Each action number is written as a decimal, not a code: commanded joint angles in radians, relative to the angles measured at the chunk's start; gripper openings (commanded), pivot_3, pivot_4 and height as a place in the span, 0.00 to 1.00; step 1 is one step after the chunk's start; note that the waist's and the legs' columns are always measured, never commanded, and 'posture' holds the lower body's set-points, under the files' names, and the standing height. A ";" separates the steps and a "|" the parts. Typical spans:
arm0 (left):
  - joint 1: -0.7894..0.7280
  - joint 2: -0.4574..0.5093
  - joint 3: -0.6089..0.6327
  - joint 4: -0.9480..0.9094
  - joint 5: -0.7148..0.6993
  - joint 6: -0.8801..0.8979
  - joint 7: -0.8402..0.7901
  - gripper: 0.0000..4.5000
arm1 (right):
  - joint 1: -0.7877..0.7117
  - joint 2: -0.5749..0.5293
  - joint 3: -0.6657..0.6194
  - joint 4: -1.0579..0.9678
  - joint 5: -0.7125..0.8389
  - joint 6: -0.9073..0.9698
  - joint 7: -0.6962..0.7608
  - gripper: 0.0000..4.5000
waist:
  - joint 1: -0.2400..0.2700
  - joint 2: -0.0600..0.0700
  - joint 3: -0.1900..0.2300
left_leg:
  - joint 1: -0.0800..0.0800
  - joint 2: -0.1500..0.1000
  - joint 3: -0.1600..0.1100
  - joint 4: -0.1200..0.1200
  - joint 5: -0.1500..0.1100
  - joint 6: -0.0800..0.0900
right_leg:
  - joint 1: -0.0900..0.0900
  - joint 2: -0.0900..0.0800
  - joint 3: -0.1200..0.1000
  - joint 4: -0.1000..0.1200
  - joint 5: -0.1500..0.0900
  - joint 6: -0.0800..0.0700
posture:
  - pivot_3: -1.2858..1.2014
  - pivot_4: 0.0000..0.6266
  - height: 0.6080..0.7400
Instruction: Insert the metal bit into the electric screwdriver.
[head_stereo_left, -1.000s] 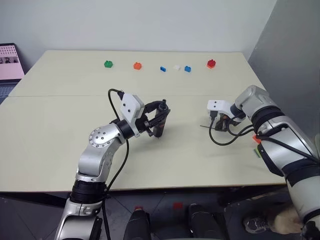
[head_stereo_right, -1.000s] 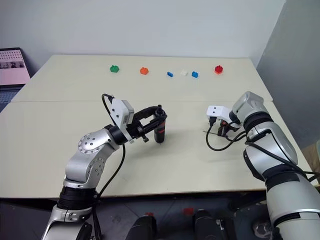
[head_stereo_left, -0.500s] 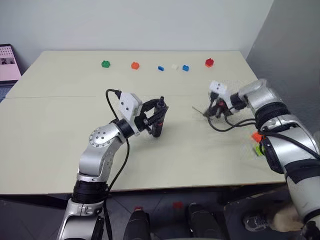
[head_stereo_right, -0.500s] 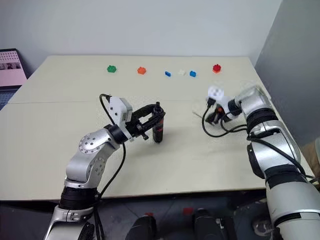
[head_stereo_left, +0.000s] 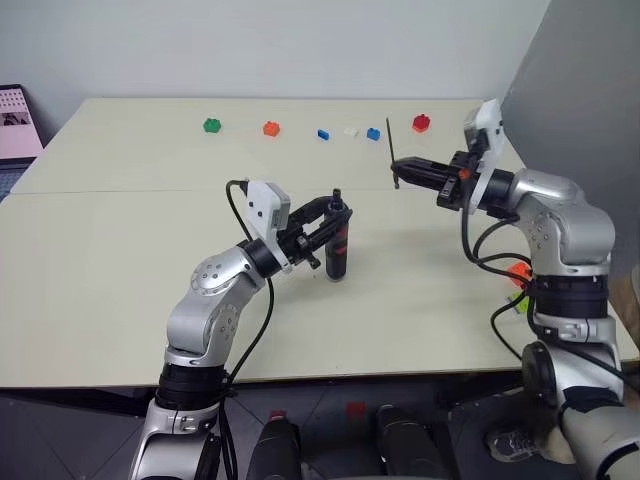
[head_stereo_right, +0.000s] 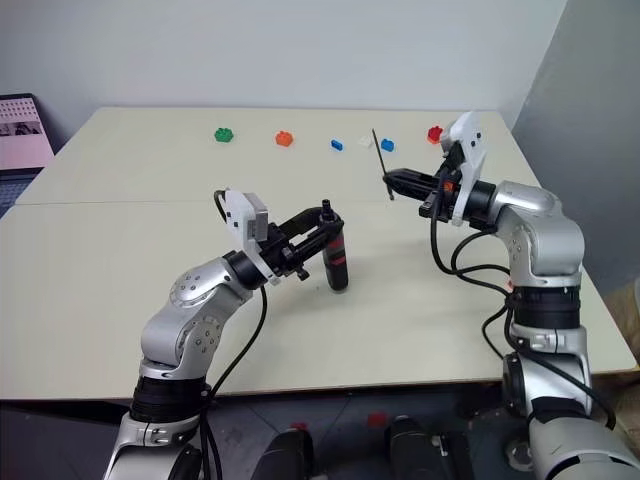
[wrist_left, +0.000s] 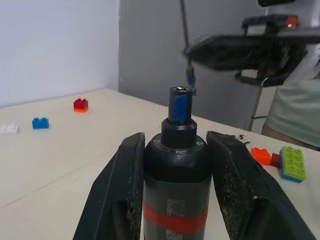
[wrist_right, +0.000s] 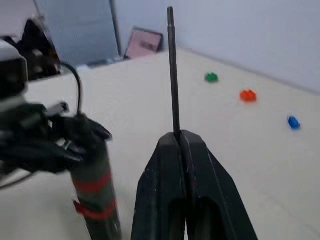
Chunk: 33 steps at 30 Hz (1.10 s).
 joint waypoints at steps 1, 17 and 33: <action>-0.004 0.005 -0.042 -0.004 0.040 -0.108 -0.047 0.35 | 0.019 0.048 -0.076 -0.137 0.149 0.068 -0.097 0.00 | 0.002 0.000 0.000 | 0.000 0.000 0.000 0.001 0.000 0.000 | 0.000 0.000 0.000 0.000 0.000 0.000 | 0.52 0.24 1.00; -0.010 0.002 -0.061 0.087 0.037 -0.146 -0.090 0.35 | 0.095 0.081 -0.023 -0.235 0.348 0.064 -0.239 0.00 | 0.008 0.000 0.000 | 0.000 0.000 0.000 0.000 0.000 0.000 | 0.001 0.000 0.000 -0.001 -0.003 -0.006 | 0.52 0.24 1.00; -0.012 0.010 -0.063 0.069 0.034 -0.121 -0.096 0.35 | 0.177 0.092 0.123 -0.270 0.281 -0.112 -0.268 0.00 | 0.008 0.000 0.000 | 0.000 0.000 0.000 0.000 0.000 0.000 | 0.001 0.000 0.000 -0.002 -0.003 -0.006 | 0.52 0.24 1.00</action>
